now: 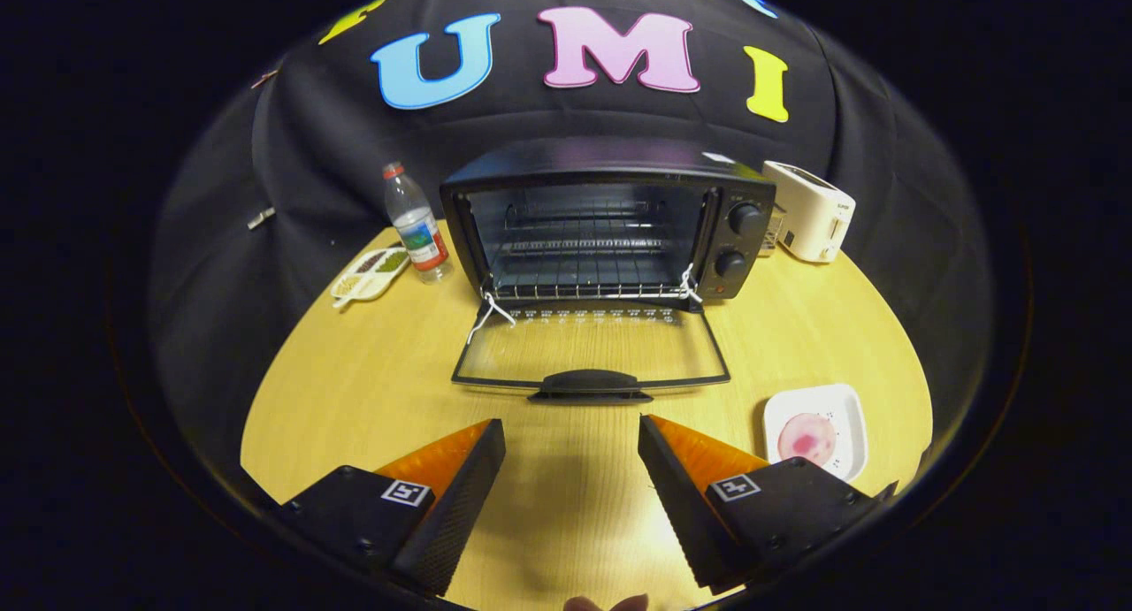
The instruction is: Open the toaster oven, put the food inside, and close the toaster oven door.
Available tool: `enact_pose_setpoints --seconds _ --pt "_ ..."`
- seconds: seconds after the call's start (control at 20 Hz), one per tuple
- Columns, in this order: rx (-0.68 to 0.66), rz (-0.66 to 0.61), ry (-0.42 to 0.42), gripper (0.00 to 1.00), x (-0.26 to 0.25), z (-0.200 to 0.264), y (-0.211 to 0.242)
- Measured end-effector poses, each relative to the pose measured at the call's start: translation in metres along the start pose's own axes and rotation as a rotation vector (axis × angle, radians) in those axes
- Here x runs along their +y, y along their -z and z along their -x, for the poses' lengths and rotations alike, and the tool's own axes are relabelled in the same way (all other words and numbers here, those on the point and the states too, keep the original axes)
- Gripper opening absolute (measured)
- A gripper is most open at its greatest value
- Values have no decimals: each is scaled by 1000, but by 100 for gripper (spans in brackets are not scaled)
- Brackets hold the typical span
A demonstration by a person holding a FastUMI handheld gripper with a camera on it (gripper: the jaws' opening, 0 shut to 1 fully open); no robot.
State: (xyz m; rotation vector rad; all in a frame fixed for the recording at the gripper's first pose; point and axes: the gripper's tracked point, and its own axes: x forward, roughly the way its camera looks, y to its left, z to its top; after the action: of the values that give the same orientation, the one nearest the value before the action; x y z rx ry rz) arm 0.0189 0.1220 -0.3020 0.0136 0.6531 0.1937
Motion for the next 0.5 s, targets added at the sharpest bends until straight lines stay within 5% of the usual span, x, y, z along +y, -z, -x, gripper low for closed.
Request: enact_pose_setpoints --seconds 0.2,0.5 --pt "9 -16 -30 98 -42 43 -29" --pt "225 -111 -42 99 -127 61 -19"
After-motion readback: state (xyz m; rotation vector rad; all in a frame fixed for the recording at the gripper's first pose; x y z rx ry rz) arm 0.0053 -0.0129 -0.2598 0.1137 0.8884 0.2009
